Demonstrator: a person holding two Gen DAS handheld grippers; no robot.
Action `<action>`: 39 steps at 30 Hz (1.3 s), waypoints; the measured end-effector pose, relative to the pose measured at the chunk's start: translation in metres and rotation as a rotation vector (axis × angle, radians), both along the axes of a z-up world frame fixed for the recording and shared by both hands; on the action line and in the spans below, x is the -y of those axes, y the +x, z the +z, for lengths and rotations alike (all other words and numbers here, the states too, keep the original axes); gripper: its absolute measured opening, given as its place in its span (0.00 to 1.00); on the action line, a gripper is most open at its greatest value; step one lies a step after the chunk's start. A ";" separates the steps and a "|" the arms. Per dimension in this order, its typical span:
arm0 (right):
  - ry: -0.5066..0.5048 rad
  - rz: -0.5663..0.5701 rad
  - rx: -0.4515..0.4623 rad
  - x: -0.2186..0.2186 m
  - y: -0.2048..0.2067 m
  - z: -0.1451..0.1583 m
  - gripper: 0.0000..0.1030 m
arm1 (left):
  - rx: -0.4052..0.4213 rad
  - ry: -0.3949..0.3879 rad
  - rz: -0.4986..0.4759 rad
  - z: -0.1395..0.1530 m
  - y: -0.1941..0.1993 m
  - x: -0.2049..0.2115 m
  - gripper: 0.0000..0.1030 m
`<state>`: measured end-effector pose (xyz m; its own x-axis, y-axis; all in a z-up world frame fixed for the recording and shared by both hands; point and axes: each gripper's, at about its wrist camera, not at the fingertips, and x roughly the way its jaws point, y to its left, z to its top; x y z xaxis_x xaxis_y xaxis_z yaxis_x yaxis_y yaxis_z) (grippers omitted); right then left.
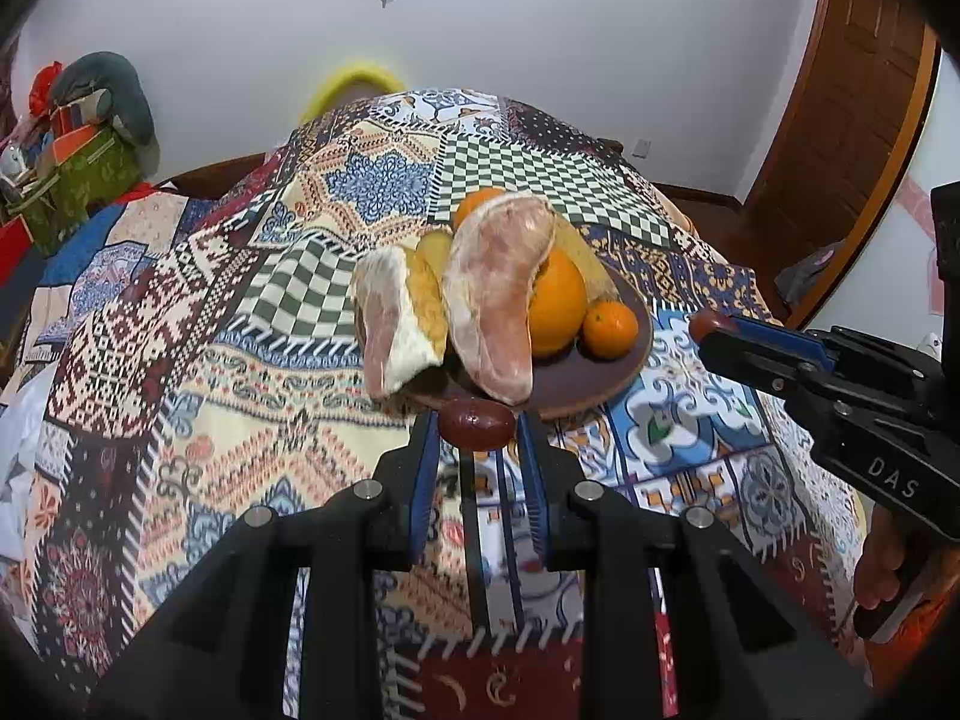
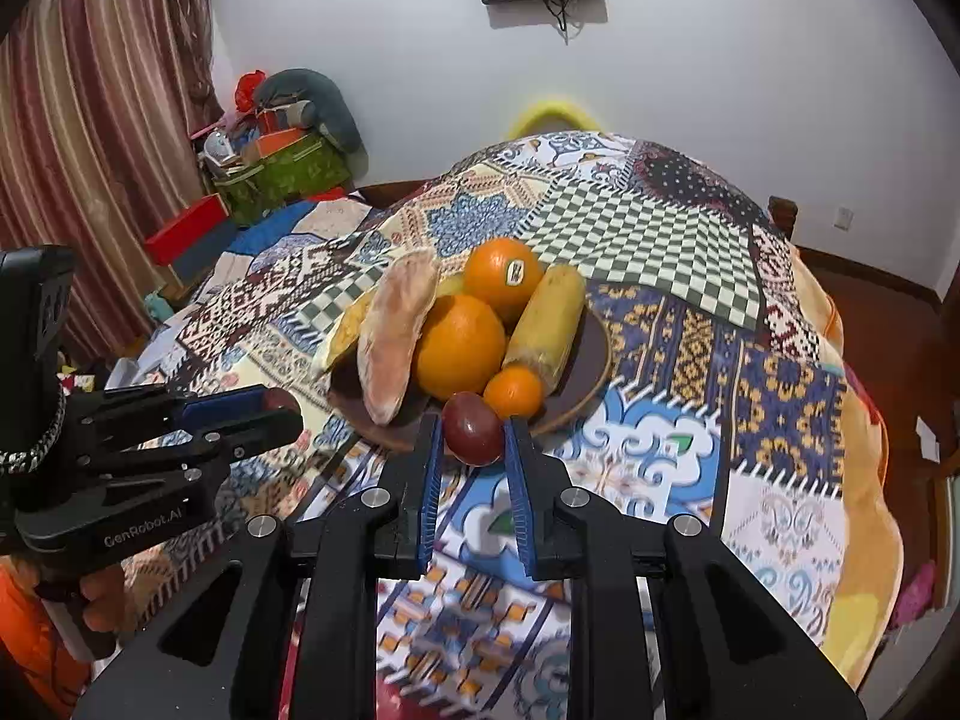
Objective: Organize fruits
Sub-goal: 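Carry the date to the plate and release it with the right tool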
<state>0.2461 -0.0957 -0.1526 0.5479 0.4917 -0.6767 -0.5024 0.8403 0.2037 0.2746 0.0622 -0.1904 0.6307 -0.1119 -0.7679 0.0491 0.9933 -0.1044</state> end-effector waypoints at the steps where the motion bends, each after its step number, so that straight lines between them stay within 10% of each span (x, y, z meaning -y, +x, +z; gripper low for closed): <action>1: 0.002 0.002 0.000 0.000 0.002 0.000 0.18 | 0.001 -0.002 -0.001 0.000 0.003 0.000 0.26; 39: -0.037 0.067 -0.040 -0.025 0.024 -0.017 0.29 | -0.031 0.020 0.006 -0.018 0.023 0.002 0.32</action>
<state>0.2698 -0.0707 -0.1694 0.4865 0.5011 -0.7157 -0.5500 0.8121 0.1947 0.2977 0.0601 -0.2084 0.6071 -0.0924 -0.7892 0.0404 0.9955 -0.0855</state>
